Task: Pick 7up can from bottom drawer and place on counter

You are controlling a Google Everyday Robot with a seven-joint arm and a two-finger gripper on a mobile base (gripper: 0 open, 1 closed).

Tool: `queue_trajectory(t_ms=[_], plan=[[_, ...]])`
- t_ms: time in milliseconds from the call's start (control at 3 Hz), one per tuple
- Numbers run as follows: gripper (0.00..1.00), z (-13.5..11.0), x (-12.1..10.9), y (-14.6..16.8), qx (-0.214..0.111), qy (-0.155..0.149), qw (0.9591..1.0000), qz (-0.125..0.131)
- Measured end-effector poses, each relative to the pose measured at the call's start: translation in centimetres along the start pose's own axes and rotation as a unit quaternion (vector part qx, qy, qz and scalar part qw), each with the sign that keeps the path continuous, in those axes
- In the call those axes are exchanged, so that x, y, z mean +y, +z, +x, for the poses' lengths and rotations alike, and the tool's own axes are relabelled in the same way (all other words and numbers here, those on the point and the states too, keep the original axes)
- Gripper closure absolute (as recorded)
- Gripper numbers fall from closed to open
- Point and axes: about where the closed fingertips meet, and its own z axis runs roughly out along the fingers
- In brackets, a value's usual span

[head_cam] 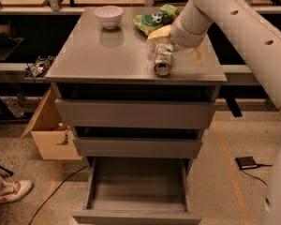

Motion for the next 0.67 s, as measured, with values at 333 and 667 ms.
queue_trajectory(t_ms=[333, 667], plan=[[0.00, 0.1, 3.5, -1.1, 0.016, 0.050, 0.9986, -0.006], [0.00, -0.4, 8.4, -1.8, 0.026, 0.122, 0.9919, -0.022]])
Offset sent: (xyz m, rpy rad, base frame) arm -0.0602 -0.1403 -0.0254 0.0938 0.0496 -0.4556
